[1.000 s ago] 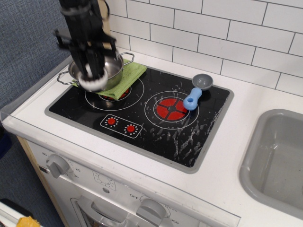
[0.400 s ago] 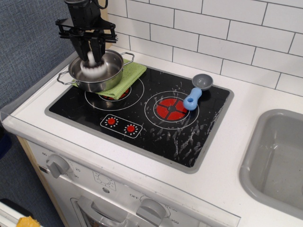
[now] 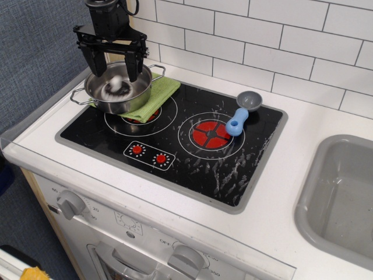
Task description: Move the mushroom and put in the pot
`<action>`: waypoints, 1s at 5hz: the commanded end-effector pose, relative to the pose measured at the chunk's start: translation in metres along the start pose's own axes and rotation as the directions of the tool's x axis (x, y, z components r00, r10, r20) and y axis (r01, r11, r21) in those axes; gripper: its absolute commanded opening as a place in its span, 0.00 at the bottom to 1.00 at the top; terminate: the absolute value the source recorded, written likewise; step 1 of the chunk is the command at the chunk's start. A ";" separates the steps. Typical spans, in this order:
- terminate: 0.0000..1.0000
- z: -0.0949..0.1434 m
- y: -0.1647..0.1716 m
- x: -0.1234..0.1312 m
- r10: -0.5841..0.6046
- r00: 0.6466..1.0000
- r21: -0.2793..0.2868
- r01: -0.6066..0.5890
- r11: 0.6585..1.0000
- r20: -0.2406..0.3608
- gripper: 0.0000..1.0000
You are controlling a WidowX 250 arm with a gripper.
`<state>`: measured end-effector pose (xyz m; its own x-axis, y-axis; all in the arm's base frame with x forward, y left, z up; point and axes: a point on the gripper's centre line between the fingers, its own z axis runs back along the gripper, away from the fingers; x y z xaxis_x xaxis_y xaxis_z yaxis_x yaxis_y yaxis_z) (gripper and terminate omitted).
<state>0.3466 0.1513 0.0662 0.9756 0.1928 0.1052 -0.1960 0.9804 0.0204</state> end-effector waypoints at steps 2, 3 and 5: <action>0.00 0.053 -0.045 -0.008 -0.194 0.979 -0.033 0.196 0.980 0.056 1.00; 0.00 0.053 -0.045 -0.008 -0.194 0.979 -0.033 0.196 0.980 0.056 1.00; 1.00 0.053 -0.045 -0.008 -0.194 0.979 -0.033 0.196 0.980 0.056 1.00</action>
